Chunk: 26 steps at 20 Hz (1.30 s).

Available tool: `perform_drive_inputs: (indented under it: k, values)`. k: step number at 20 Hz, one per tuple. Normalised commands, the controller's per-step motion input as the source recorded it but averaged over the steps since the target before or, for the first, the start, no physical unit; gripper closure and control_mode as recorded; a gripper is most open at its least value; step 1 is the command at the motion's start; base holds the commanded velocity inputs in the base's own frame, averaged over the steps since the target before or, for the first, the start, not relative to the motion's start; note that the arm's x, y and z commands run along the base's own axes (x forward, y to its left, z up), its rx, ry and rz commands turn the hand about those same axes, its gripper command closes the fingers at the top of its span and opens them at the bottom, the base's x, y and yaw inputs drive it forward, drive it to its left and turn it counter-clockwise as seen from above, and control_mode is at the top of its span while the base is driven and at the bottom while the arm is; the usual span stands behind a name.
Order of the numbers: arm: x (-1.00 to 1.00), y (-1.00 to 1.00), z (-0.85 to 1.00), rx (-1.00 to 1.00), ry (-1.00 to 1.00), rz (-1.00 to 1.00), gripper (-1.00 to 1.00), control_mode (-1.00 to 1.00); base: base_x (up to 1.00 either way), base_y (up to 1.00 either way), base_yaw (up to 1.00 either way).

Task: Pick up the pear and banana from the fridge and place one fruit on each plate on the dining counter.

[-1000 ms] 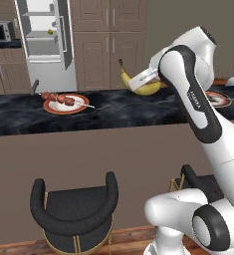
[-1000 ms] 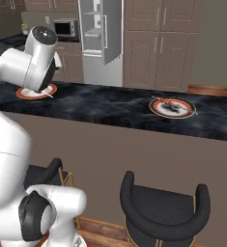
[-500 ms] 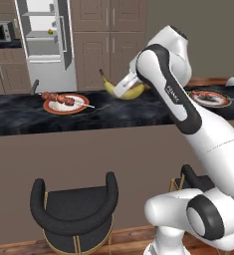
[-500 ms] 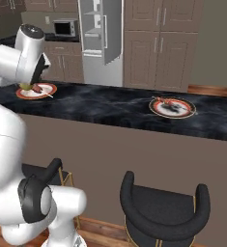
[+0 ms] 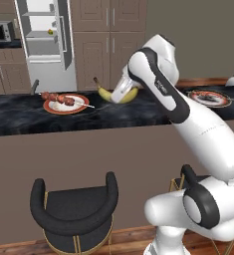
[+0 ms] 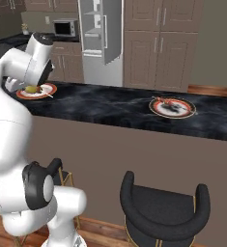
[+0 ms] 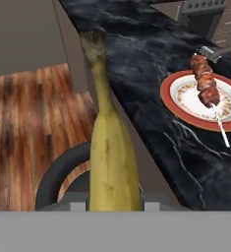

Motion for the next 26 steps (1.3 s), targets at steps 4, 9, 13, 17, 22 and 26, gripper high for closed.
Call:
perform_drive_inputs:
  k: [4, 9, 13, 17, 22, 26]
  values:
    - [0.45, 0.17, 0.0, 0.0, 0.01, 0.17, 1.0, -1.0, 0.0, 0.0, 0.0]
    - [0.18, 0.52, 0.0, -0.04, 0.02, 0.13, 1.0, -1.0, 0.0, 0.0, 0.0]
    - [0.02, 0.46, 0.0, -0.08, 0.03, 0.06, 1.0, -1.0, 0.0, 0.0, 0.0]
    - [0.0, 0.3, -0.12, -0.09, 0.01, 0.0, 1.0, -1.0, 0.0, 0.0, 0.0]
    - [0.0, 0.15, -0.27, -0.08, 0.0, 0.0, 1.0, -1.0, 0.0, 0.0, 0.0]
    - [0.0, 0.08, -0.31, -0.05, 0.0, 0.0, 1.0, -1.0, 0.0, 0.0, 0.0]
